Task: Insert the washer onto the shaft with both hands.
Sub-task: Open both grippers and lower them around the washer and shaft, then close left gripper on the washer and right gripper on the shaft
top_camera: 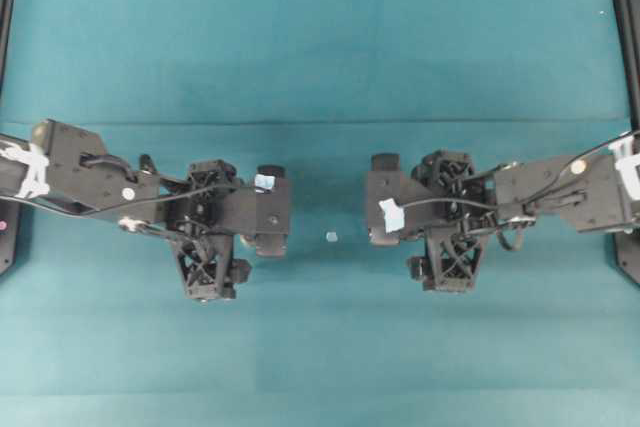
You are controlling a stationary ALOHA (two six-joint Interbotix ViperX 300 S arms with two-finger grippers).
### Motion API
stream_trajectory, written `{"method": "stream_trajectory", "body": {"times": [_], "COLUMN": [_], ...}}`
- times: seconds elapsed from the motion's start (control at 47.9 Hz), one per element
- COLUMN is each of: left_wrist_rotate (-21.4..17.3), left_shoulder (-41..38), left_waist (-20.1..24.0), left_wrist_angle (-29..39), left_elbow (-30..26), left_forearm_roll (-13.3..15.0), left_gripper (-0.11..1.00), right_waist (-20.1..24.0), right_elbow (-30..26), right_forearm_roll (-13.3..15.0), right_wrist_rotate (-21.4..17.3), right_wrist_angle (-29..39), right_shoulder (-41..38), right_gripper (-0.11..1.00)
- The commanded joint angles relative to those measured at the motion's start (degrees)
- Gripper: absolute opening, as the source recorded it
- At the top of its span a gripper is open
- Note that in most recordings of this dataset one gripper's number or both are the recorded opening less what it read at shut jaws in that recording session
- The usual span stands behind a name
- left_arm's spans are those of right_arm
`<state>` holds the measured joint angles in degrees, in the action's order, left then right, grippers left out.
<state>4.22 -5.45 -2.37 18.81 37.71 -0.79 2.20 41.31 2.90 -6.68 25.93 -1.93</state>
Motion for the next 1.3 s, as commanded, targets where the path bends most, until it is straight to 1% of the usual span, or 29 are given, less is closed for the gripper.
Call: {"method": "stream_trajectory", "body": {"times": [0.0,0.397,0.856,1.274], "left_wrist_rotate": [-0.1,-0.6,-0.4,0.3], "left_shoulder": [0.0,0.0,-0.6,-1.0], "left_waist": [0.4,2.1,2.0,1.8], "left_wrist_angle": [-0.4,-0.4,-1.5,-1.7], "left_elbow": [-0.9,-0.8,0.4,0.7], "left_forearm_roll": [-0.1,-0.3,-0.3,-0.3], "left_gripper": [0.87,0.87,0.87,0.87], "right_waist": [0.4,0.4,0.4,-0.1], "right_elbow": [-0.2,0.9,1.9,2.6], "right_forearm_roll": [0.2,0.2,0.2,0.2], "right_wrist_rotate": [0.4,0.4,0.4,0.5], "right_wrist_angle": [-1.5,-2.9,-5.8,-5.6], "right_shoulder": [-0.3,-0.9,-2.0,-2.2], "right_gripper": [0.79,0.79,0.78,0.78]}}
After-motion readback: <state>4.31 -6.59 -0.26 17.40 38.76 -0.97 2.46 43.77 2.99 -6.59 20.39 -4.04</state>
